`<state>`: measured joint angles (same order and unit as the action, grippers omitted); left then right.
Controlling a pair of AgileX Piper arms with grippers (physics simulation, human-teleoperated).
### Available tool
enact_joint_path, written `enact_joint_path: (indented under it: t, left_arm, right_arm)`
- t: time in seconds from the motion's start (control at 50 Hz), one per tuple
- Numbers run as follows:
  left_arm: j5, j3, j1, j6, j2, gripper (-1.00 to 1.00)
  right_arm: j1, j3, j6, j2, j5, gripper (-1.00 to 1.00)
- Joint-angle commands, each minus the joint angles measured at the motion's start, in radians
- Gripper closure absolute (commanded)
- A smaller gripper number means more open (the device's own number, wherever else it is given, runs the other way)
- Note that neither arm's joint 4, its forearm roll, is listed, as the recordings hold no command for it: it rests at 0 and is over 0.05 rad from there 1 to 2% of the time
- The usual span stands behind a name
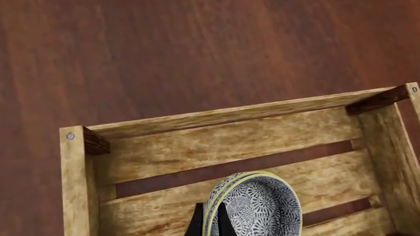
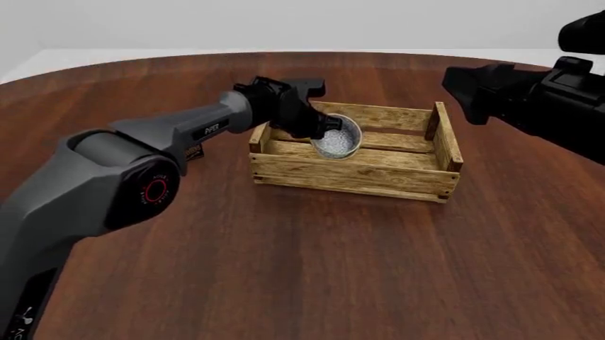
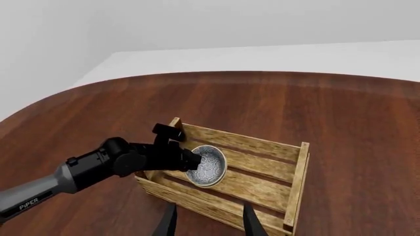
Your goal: Stack the right bowl on the left bowl and place them in the tray.
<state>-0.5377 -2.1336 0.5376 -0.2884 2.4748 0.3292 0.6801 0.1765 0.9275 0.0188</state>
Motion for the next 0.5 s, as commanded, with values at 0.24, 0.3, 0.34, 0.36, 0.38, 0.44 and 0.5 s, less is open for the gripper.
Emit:
enact_joint_path:
  t: [0.24, 0.3, 0.34, 0.36, 0.38, 0.44, 0.5]
  left_arm:
    - [-0.063, -0.054, 0.036, 0.003, -0.038, 1.00]
    - [-0.068, -0.061, 0.035, 0.005, -0.035, -1.00]
    - [-0.069, -0.063, 0.033, 0.005, -0.035, -1.00]
    - [-0.065, -0.056, 0.037, 0.002, -0.040, -1.00]
    - [-0.064, -0.054, 0.037, 0.004, -0.041, -1.00]
    - [-0.061, -0.050, 0.039, 0.002, -0.044, -1.00]
    - [-0.060, -0.046, 0.038, 0.004, -0.048, -1.00]
  right_arm:
    - [0.000, -0.001, -0.007, -0.001, 0.002, -1.00]
    - [0.000, 0.000, -0.005, -0.003, 0.004, -1.00]
    - [-0.001, 0.000, -0.006, -0.005, 0.005, -1.00]
    - [0.000, 0.000, -0.006, -0.006, 0.006, -1.00]
    - [0.000, 0.000, -0.005, -0.006, 0.007, -1.00]
    - [0.001, 0.000, -0.006, -0.006, 0.007, -1.00]
    - [0.000, 0.001, -0.006, -0.007, 0.007, -1.00]
